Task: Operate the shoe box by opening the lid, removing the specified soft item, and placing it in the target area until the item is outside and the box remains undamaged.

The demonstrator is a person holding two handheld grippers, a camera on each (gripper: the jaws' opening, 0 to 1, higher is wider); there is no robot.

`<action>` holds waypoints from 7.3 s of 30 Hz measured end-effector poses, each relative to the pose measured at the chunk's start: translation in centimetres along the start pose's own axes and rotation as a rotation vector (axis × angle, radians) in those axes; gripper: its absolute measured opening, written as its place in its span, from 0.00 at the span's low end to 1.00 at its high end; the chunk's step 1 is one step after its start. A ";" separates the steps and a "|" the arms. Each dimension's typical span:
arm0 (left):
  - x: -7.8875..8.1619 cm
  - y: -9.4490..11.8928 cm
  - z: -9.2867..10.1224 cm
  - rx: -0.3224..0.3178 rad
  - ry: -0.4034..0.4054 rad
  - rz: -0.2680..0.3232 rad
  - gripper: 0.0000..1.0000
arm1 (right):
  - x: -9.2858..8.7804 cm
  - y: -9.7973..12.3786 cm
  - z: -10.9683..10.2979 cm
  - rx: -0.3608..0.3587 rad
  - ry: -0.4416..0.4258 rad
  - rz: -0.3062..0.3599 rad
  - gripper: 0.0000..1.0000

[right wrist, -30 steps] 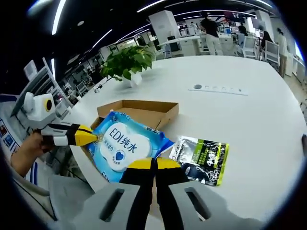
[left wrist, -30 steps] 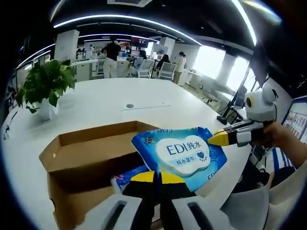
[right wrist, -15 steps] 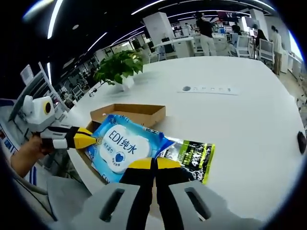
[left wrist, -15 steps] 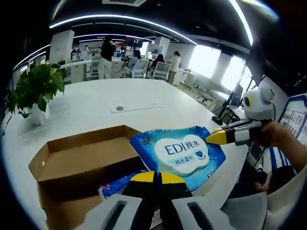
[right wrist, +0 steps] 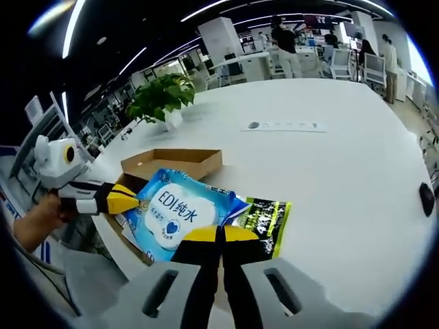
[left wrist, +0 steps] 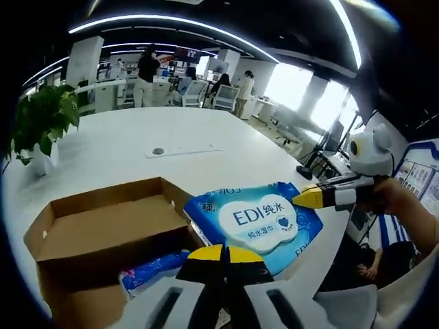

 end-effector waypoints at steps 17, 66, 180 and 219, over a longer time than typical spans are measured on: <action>0.0 -3.3 2.2 -0.040 -0.032 -0.045 0.00 | -1.0 1.2 3.4 -0.039 -0.046 0.022 0.00; 0.4 -10.1 -0.2 0.150 -0.229 -0.260 0.00 | -4.7 -8.8 7.7 -0.036 -0.109 -0.037 0.00; -2.0 0.7 -8.4 -0.059 -0.521 -0.351 0.30 | 2.7 -6.3 -7.1 0.283 0.769 -0.048 0.43; -3.2 -1.0 -9.7 -0.094 -0.626 -0.506 0.01 | 2.0 -17.8 -12.3 0.330 0.866 -0.169 0.05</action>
Point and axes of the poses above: the point that each gripper's makers call its tool centre point, and the gripper's own axes: y roughly backward along the fingers, z roughly to its right, x roughly out of its top, the point moved 10 cm from there along y, roughly backward along the fingers, and after that the axes turned 13 degrees about y, right-handed, at the moved point
